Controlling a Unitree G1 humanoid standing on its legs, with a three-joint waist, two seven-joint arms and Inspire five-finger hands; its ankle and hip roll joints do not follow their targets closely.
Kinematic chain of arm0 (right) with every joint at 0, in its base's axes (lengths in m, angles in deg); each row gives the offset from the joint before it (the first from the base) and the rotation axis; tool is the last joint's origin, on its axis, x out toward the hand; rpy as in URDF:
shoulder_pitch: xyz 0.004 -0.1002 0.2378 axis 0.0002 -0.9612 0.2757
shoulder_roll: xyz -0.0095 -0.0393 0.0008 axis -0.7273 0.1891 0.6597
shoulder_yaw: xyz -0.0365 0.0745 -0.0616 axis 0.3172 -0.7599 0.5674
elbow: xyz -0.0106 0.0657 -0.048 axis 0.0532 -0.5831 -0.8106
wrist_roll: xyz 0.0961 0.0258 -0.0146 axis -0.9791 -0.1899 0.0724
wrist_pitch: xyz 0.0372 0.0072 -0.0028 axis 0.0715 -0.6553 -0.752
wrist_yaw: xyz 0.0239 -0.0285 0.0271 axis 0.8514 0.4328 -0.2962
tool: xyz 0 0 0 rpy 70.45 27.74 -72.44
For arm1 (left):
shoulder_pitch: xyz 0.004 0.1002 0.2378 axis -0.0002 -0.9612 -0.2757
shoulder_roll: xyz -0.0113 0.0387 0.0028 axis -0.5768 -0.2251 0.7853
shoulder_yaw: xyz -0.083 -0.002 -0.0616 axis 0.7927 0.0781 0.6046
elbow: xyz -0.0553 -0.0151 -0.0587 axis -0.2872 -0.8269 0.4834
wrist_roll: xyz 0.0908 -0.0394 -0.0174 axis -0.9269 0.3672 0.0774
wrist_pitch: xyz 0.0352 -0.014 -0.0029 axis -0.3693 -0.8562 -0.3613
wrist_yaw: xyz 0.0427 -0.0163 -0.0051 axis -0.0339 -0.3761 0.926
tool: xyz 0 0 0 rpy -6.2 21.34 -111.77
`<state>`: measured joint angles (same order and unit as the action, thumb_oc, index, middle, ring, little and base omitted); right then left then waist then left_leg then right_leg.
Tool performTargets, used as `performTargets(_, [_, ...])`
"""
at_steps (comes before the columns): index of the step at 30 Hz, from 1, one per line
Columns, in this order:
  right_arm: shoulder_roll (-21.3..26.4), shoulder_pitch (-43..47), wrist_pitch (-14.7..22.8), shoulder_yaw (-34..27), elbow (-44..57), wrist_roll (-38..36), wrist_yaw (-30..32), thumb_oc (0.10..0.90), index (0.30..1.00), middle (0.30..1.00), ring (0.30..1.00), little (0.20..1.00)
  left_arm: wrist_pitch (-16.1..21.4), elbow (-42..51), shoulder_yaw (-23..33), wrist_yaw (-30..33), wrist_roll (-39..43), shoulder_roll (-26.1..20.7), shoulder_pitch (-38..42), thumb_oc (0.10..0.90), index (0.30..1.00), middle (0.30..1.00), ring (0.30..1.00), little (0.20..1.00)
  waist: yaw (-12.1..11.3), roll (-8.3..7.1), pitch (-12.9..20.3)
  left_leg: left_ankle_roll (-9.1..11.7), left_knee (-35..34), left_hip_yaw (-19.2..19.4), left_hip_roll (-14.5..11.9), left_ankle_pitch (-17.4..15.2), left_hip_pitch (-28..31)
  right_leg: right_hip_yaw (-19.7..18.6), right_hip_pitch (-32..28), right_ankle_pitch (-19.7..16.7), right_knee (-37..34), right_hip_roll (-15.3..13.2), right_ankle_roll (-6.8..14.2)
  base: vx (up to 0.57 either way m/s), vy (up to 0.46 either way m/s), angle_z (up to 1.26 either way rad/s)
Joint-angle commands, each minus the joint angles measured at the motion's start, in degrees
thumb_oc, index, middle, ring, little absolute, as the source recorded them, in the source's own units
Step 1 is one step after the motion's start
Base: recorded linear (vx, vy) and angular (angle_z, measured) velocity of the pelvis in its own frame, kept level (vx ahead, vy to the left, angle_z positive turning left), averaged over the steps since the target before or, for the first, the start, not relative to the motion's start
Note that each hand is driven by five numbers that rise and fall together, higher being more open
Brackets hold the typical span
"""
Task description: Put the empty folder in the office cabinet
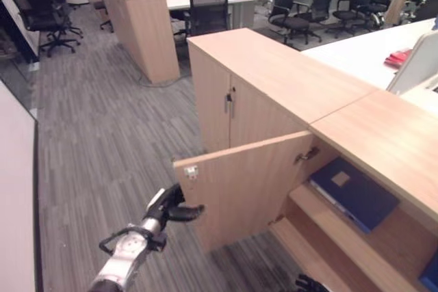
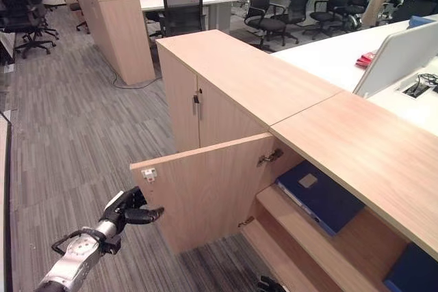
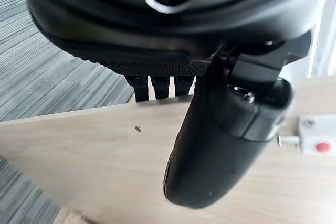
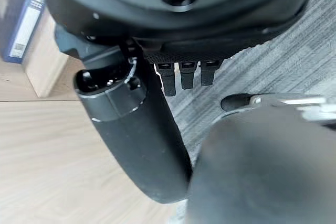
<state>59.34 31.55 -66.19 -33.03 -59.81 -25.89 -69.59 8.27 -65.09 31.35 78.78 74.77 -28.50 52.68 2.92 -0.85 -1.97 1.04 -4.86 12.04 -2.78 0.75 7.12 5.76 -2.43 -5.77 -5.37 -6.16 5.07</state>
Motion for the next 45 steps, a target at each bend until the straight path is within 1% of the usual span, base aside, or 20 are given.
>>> performTargets(1, [2.60,4.37,2.68,-1.38,0.46,0.23,-0.93,0.800,0.900,0.900,0.900,0.900,3.82,7.95,-0.13,-7.38,4.25,2.62,5.83,0.800,0.900,0.900,0.900,0.900,1.56,2.44,-0.93,5.73,-0.13,-1.93,-5.55,-1.08,0.72,1.81,-3.84,6.42,1.59,-1.56,4.24,-0.02,-0.037,0.00])
performTargets(8, [3.87,6.69,2.79,-1.78,0.25,-0.12,-0.91,0.800,0.900,0.900,0.900,0.900,2.68,13.48,1.11,-10.59,6.13,-0.38,0.29,0.800,0.900,0.900,0.900,0.900,1.44,3.29,-2.18,6.13,5.01,-2.65,-6.34,-2.17,-0.35,-1.04,-3.14,6.74,2.36,-0.97,3.53,-0.05,-0.010,-0.06])
performTargets(9, [5.44,10.25,2.83,-0.75,-1.15,-0.55,-0.37,0.800,0.900,0.900,0.900,0.900,2.54,15.26,0.73,-11.00,6.63,-2.22,-1.47,0.800,0.900,0.900,0.900,0.900,-0.75,3.71,-4.13,6.38,9.93,-10.31,-4.92,-3.35,-2.81,-4.92,-1.05,6.68,3.67,-0.48,3.54,-0.09,0.041,-0.36])
performTargets(10, [5.42,10.34,2.85,-0.75,-1.19,-0.56,-0.37,0.800,0.900,0.900,0.900,0.900,2.52,15.27,0.77,-11.00,6.64,-2.23,-1.43,0.800,0.900,0.900,0.900,0.900,-0.71,3.65,-3.99,6.38,9.94,-10.36,-4.86,-3.10,-3.15,-4.90,-0.72,6.50,3.69,-0.54,3.53,-0.14,0.037,-0.56])
performTargets(12, [6.15,13.73,2.74,0.12,-2.60,-1.04,-0.42,0.800,0.900,0.900,0.900,0.900,2.53,15.22,0.36,-11.39,6.71,-3.61,-2.90,0.800,0.900,0.900,0.900,0.900,-2.87,3.64,-3.89,5.82,10.79,-23.06,-0.75,-6.45,-4.59,-9.27,2.11,6.13,4.52,-0.15,3.76,-0.11,0.056,-0.97])
performTargets(13, [5.87,15.19,2.64,-0.21,-3.32,-1.81,-0.81,0.800,0.900,0.900,0.900,0.900,2.61,15.25,-0.23,-12.29,6.13,-5.08,-2.86,0.800,0.900,0.900,0.900,0.900,-2.45,4.20,-3.86,4.90,9.39,-26.24,0.24,-7.25,-4.39,-11.97,3.46,5.42,4.66,0.40,4.04,-0.07,0.105,-1.23])
performTargets(14, [5.86,15.23,2.64,-0.21,-3.34,-1.83,-0.82,0.800,0.900,0.900,0.900,0.900,2.62,15.24,-0.21,-12.31,6.14,-5.11,-2.85,0.800,0.900,0.900,0.900,0.900,-2.56,4.18,-3.86,4.88,9.29,-26.12,0.22,-7.22,-4.32,-12.09,3.51,5.41,4.68,0.42,4.05,-0.10,0.211,-1.27])
performTargets(19, [3.87,15.37,1.98,-1.52,-3.64,-2.38,-1.34,0.800,0.900,0.900,0.900,0.900,1.95,15.32,-1.21,-14.19,5.25,-5.23,-4.28,0.800,0.900,0.900,0.900,0.900,0.66,3.62,-3.24,2.47,2.24,-18.78,0.21,-6.91,-0.41,-16.82,8.06,2.20,5.44,-0.72,6.93,-0.09,0.157,-1.00])
performTargets(21, [3.51,16.13,1.78,-1.29,-3.27,-1.78,-1.11,0.800,0.900,0.900,0.900,0.900,2.01,14.94,-1.58,-14.07,4.89,-5.16,-3.77,0.800,0.900,0.900,0.900,0.900,0.91,3.54,-4.17,2.16,1.35,-16.95,0.21,-6.53,-0.02,-16.53,10.46,1.29,7.26,-0.77,7.90,-0.15,0.056,-1.03])
performTargets(22, [3.39,17.11,1.70,-1.08,-3.01,-0.93,-0.73,0.800,0.900,0.900,0.900,0.900,1.96,14.48,-2.23,-13.63,4.70,-4.97,-2.96,0.800,0.900,0.900,0.900,0.900,0.75,3.82,-5.21,2.18,1.16,-15.08,-0.04,-6.34,-0.06,-13.62,12.51,1.00,9.10,-1.36,8.05,-0.22,-0.001,-0.91])
performTargets(23, [3.23,18.13,1.52,-0.63,-2.82,-0.34,-0.34,0.800,0.900,0.900,0.900,0.900,1.98,14.23,-2.99,-12.94,4.25,-4.93,-2.00,0.800,0.900,0.900,0.900,0.900,0.36,4.30,-6.04,2.27,1.16,-12.95,-0.41,-5.66,-0.72,-7.58,13.17,1.59,10.69,-3.04,7.76,-0.31,0.003,-0.80])
performTargets(25, [2.16,18.98,1.48,0.52,-3.27,1.15,-0.35,0.800,0.900,0.900,0.900,0.900,1.88,14.57,-3.16,-12.75,3.27,-5.08,-2.40,0.800,0.900,0.900,0.900,0.900,-1.66,5.35,-5.62,2.22,0.84,-6.13,-0.65,-3.55,-2.85,8.51,10.40,4.47,14.16,-8.12,5.31,-0.29,0.025,-0.82])
performTargets(30, [1.42,18.88,0.82,-0.16,-6.09,1.96,-0.35,0.800,0.900,0.900,0.900,0.900,1.42,15.59,-1.06,-13.11,3.06,-4.17,-5.61,0.800,0.900,0.900,0.900,0.900,-3.05,5.64,-4.09,1.83,0.88,0.22,-1.37,-3.23,-2.14,8.57,8.24,4.53,16.64,-10.78,5.65,-0.08,-0.049,-0.86])
performTargets(32, [1.03,19.66,0.19,-0.85,-8.48,2.32,0.06,0.800,0.900,0.900,0.900,0.900,1.02,15.02,-0.58,-12.27,2.76,-2.42,-6.21,0.800,0.900,0.900,0.900,0.900,-5.02,5.81,-2.96,3.18,1.07,4.58,-2.88,-3.80,-1.53,15.55,5.08,2.59,14.13,-16.19,7.24,-0.05,-0.223,-0.91])
performTargets(33, [1.03,19.65,0.22,-0.91,-8.54,2.40,0.09,0.800,0.900,0.900,0.900,0.900,1.06,14.91,-0.69,-12.24,2.64,-2.32,-6.15,0.800,0.900,0.900,0.900,0.900,-5.04,5.65,-3.16,3.02,1.53,5.56,-2.76,-3.00,-2.04,16.60,5.00,1.35,13.41,-16.43,6.82,-0.01,-0.344,-1.05])
performTargets(34, [0.73,20.05,0.09,-0.69,-8.94,2.46,0.31,0.800,0.900,0.900,0.900,0.900,1.29,14.01,-0.09,-11.41,2.22,-1.41,-6.20,0.800,0.900,0.900,0.900,0.900,-4.98,5.15,-1.98,4.05,1.64,7.37,-3.93,-3.46,-1.52,18.02,2.82,0.91,9.75,-16.87,8.28,-0.02,-0.210,-0.88])
performTargets(37, [0.69,19.30,-0.25,0.04,-7.98,2.79,0.18,0.800,0.900,0.900,0.900,0.900,1.70,13.17,0.62,-10.13,2.03,-0.44,-6.14,0.800,0.900,0.900,0.900,0.900,-4.39,4.91,-1.88,4.92,2.14,10.00,-5.96,-1.70,-1.09,15.43,3.49,-0.07,7.52,-15.14,7.73,-0.02,-0.279,-0.67])
performTargets(41, [1.54,17.15,-0.16,1.62,-7.29,4.13,0.00,0.800,0.900,0.900,0.900,0.900,1.90,10.94,1.58,-7.95,2.31,3.04,-5.93,0.800,0.900,0.900,0.900,0.900,-2.05,5.36,-1.47,7.68,3.55,12.49,-11.48,1.50,0.10,11.42,2.30,2.57,4.07,-8.71,6.44,0.00,-0.334,-0.82])
performTargets(43, [1.81,16.86,-0.12,1.72,-7.34,4.30,0.09,0.800,0.900,0.900,0.900,0.900,1.97,10.69,1.77,-7.47,2.32,3.56,-5.84,0.800,0.900,0.900,0.900,0.900,-1.51,5.43,-1.47,8.35,4.05,12.96,-12.75,2.20,0.33,10.81,2.17,3.12,3.92,-7.56,5.95,0.00,-0.233,-0.82])
performTargets(45, [2.47,15.92,-0.06,1.65,-7.82,4.40,0.54,0.800,0.900,0.900,0.900,0.900,1.94,10.25,1.82,-6.34,2.48,5.31,-5.33,0.800,0.900,0.900,0.900,0.900,-0.40,5.62,-1.99,9.30,8.59,12.14,-15.86,4.32,0.19,8.41,1.43,5.27,3.71,-4.01,4.16,0.04,-0.245,-0.89])
